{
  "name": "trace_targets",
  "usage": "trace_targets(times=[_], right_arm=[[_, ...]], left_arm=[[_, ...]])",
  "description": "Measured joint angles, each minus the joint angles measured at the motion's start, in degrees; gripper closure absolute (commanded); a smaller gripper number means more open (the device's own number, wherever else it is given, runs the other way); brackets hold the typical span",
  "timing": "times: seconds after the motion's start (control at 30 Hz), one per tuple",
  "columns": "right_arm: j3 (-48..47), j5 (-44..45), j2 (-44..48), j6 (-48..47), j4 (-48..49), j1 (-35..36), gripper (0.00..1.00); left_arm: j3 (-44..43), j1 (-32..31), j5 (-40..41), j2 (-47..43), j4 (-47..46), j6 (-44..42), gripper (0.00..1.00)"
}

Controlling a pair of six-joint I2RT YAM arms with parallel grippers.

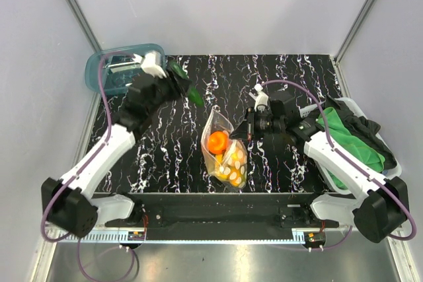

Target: Open the zip-top bag and remove the fake food

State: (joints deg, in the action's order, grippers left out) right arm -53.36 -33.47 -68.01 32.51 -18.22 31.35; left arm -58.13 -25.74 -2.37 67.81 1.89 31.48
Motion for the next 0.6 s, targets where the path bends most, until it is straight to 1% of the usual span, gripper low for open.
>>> trace_targets(times=[0.13, 0.2, 0.37, 0.53, 0.6], right_arm=[[-2.5, 0.0, 0.0, -1.3, -3.0, 0.0, 1.0], [-3.7, 0.0, 0.0, -1.7, -4.5, 0.0, 1.0], [-5.8, 0.2, 0.0, -3.2, -7.3, 0.0, 1.0], [-7.4, 1.0, -1.4, -4.5, -8.6, 0.0, 1.0], [-7.5, 1.0, -1.9, -4.8, -8.7, -0.1, 1.0]], left_arm=[[-7.5, 8.6, 1.4, 7.8, -3.6, 3.7, 0.99], [-10.9, 12.7, 2.1, 12.3, -6.0, 6.6, 0.96], [-14.5, 21.6, 3.3, 21.8, -10.8, 14.4, 0.95], [-19.6, 29.0, 3.8, 34.3, -14.6, 22.7, 0.93], [-23.2, 31.3, 3.6, 40.9, -15.7, 26.4, 0.91]])
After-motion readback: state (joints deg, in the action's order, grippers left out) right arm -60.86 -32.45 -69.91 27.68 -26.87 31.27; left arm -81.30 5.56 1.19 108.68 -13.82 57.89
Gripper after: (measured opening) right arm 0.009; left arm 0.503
